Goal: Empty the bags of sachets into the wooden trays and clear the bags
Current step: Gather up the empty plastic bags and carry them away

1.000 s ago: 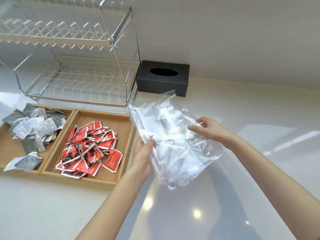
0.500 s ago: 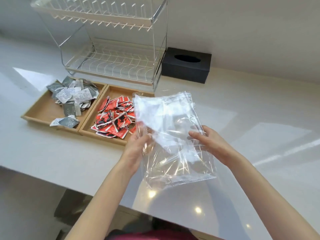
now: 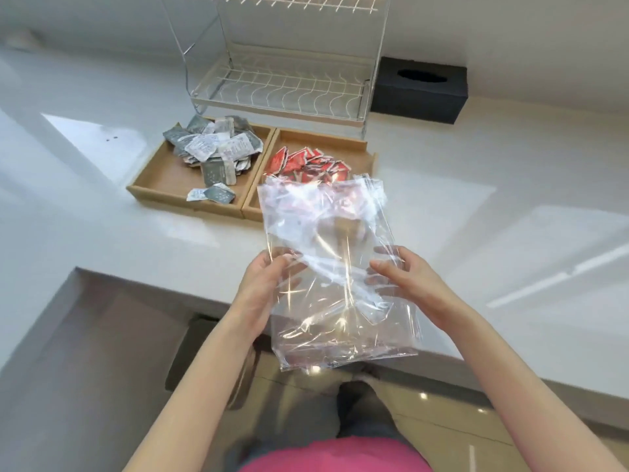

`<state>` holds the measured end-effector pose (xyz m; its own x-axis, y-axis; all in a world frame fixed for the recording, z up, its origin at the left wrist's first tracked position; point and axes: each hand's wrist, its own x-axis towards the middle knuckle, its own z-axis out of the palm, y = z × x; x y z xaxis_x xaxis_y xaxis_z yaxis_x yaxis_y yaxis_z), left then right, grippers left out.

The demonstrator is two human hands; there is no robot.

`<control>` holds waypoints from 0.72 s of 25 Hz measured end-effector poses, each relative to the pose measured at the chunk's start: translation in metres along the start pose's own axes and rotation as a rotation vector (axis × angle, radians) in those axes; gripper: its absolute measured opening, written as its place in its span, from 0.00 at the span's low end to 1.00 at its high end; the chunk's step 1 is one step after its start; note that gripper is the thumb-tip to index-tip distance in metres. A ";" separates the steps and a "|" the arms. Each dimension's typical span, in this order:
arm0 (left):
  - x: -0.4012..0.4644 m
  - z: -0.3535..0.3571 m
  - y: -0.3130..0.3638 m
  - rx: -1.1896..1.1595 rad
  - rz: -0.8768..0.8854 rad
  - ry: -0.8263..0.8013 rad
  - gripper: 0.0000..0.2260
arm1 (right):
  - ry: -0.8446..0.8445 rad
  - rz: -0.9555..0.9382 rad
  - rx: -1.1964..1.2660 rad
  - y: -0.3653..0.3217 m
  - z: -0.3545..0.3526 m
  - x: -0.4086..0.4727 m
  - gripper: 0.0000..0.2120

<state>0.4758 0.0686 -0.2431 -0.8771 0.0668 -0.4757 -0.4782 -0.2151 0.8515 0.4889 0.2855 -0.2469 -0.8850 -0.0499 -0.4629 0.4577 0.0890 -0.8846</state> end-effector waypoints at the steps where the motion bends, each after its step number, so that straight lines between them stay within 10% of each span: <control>1: -0.006 -0.014 -0.002 0.022 0.004 -0.004 0.04 | 0.020 -0.001 -0.005 0.006 0.014 -0.007 0.19; 18: -0.104 -0.235 -0.055 0.037 -0.172 0.110 0.06 | 0.055 0.141 -0.119 0.087 0.238 -0.078 0.15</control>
<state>0.6038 -0.1554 -0.2924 -0.7732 -0.0081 -0.6341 -0.6234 -0.1734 0.7624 0.6179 0.0601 -0.3016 -0.8175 0.0256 -0.5754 0.5673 0.2085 -0.7967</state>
